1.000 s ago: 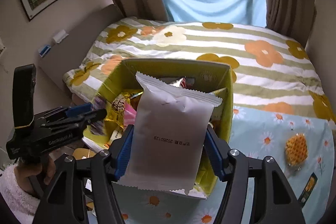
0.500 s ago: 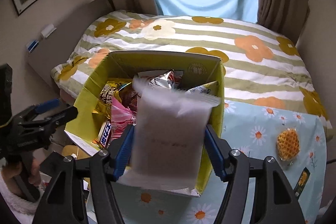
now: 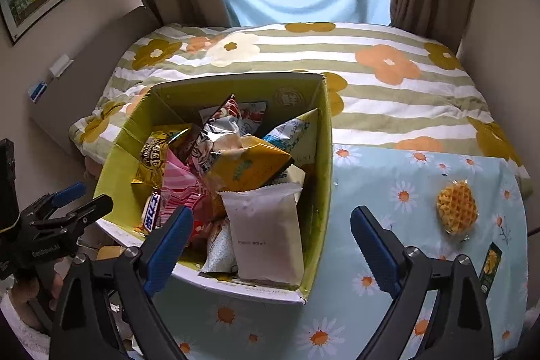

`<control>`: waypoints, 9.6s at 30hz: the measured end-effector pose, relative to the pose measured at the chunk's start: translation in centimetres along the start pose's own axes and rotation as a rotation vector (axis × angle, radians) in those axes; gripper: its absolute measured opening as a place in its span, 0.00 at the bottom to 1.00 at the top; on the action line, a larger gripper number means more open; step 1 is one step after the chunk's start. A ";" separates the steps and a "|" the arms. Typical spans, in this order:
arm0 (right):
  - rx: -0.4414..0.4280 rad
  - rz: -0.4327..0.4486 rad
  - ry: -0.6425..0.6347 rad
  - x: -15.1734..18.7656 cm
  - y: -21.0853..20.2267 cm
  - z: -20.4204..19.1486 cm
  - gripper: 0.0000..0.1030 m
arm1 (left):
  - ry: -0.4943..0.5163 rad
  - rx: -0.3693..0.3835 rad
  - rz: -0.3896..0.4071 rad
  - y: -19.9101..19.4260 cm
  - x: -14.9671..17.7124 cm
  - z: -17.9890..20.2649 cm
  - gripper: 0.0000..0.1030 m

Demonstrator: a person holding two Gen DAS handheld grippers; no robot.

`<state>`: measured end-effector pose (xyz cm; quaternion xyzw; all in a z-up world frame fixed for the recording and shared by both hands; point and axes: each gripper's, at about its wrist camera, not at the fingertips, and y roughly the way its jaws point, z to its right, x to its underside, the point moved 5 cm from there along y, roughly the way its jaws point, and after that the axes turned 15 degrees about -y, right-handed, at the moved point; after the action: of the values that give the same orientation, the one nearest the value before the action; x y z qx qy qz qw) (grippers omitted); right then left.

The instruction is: Organize snacks

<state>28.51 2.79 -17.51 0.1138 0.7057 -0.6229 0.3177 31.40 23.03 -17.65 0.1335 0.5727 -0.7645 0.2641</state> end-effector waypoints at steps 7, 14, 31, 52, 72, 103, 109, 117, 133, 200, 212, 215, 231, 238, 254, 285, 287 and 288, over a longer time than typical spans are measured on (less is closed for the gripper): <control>0.013 0.002 0.022 0.4 -0.5 -0.6 0.90 | 0.034 0.021 -0.015 0.4 0.2 0.4 0.93; 0.042 0.033 0.037 1.2 -2.3 0.6 0.90 | 0.093 0.015 0.015 -1.0 0.5 2.7 0.93; 0.186 0.119 0.108 7.9 -12.3 14.3 0.90 | 0.270 0.075 0.059 -2.1 5.1 20.5 0.93; 0.174 -0.051 0.320 19.9 -11.2 30.5 0.90 | 0.270 0.093 -0.178 10.3 14.2 41.9 0.93; 0.145 -0.219 0.442 22.4 -0.1 31.3 0.90 | 0.278 -0.069 -0.329 26.1 14.6 45.8 0.93; 0.212 -0.249 0.494 23.0 2.1 30.7 0.90 | 0.314 -0.170 -0.344 27.1 15.1 40.1 0.95; 0.229 -0.254 0.498 23.5 2.2 30.6 0.90 | 0.321 -0.144 -0.351 26.7 15.4 39.3 0.94; 0.248 -0.259 0.466 23.8 2.6 30.1 0.81 | 0.402 -0.072 -0.339 24.8 16.2 39.4 0.75; 0.268 -0.184 0.375 22.6 1.9 29.9 0.39 | 0.425 -0.007 -0.332 22.0 17.0 39.8 0.55; -0.076 0.073 -0.040 -6.0 0.5 -0.9 0.39 | 0.095 -0.023 -0.016 2.7 -7.4 4.3 1.00; -0.086 0.032 0.007 -5.7 1.4 0.5 0.93 | 0.061 -0.029 -0.003 0.8 -6.7 3.9 1.00; -0.045 0.058 0.033 -5.1 0.7 1.2 0.96 | 0.075 -0.047 -0.005 0.8 -6.1 3.8 1.00; 0.024 0.076 0.073 -2.8 -2.4 1.7 0.96 | 0.078 -0.006 0.032 -1.7 -4.4 4.5 1.00; 0.078 0.209 0.017 -2.6 -9.6 2.5 0.96 | 0.105 -0.002 0.214 -9.7 -3.0 8.5 1.00; 0.300 0.355 -0.004 7.0 -25.4 5.7 0.96 | 0.105 0.039 0.440 -22.8 7.7 16.5 1.00; 0.342 0.399 0.012 10.9 -27.8 5.8 0.96 | 0.118 0.029 0.473 -24.9 11.7 18.0 1.00; 0.342 0.397 0.014 10.9 -27.9 5.9 0.96 | 0.117 0.030 0.473 -24.9 11.7 18.0 1.00; 0.343 0.397 0.013 10.9 -27.9 5.9 0.96 | 0.118 0.030 0.473 -24.9 11.7 18.0 1.00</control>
<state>6.37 -10.95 -1.59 0.3062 0.5557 -0.6581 0.4054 9.66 8.18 2.00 0.3122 0.5284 -0.6808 0.3999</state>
